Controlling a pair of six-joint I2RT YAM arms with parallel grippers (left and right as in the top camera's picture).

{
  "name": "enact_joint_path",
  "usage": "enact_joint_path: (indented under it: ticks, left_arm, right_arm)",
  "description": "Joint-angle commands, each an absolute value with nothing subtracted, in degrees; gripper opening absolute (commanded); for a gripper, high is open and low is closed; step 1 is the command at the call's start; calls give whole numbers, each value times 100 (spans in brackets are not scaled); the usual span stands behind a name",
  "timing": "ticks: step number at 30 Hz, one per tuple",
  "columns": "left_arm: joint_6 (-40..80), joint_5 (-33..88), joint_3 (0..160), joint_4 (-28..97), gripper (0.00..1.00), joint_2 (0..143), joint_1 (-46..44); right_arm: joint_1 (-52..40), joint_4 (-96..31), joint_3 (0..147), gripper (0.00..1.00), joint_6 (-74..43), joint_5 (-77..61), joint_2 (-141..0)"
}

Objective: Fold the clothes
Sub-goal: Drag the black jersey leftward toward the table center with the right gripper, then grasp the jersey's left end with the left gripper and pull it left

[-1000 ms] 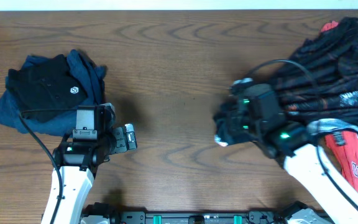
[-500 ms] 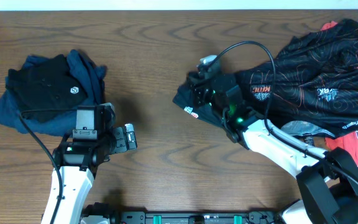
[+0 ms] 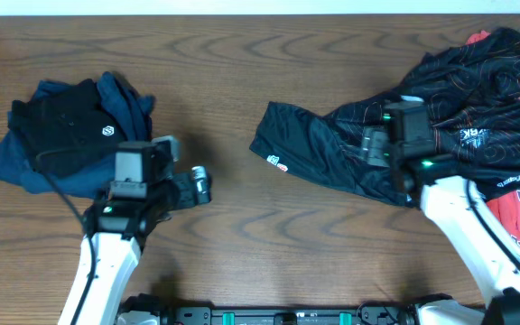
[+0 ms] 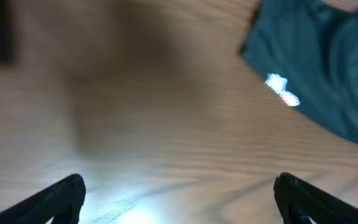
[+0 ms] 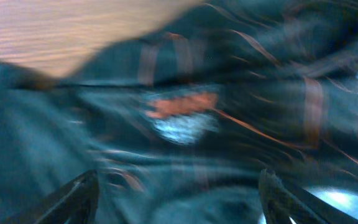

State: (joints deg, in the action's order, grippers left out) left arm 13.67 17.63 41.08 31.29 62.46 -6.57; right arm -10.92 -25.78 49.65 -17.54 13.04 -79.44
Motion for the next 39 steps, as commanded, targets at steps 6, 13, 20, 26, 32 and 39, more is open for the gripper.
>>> enact_joint_path:
  ticks: [6, 13, 20, 26, 32, 39]
  left_arm:
    - [2569, 2036, 4202, 1664, 98, 7618, -1935]
    - [3706, 2036, 4202, -12, 99, 9017, -2777]
    - [4213, 2034, 4202, -1485, 95, 10007, -3251]
    - [4814, 1944, 4202, -2552, 92, 10831, -3579]
    - [5030, 1944, 4202, -3533, 78, 11419, -3863]
    - [4967, 1619, 4204, -3680, 34, 11445, -3833]
  right_arm:
    - [-508, -3618, 4984, 81, -1754, 1437, -7789]
    - [-484, -3739, 4984, 82, -1754, 1437, -7789]
    - [-484, -3811, 4984, 82, -1754, 1437, -7789]
    - [-484, -4003, 4984, 81, -1754, 1441, -7773]
    - [-484, -4032, 4984, 81, -1754, 1439, -7638]
    - [-484, -4056, 4984, 81, -1754, 1441, -7430]
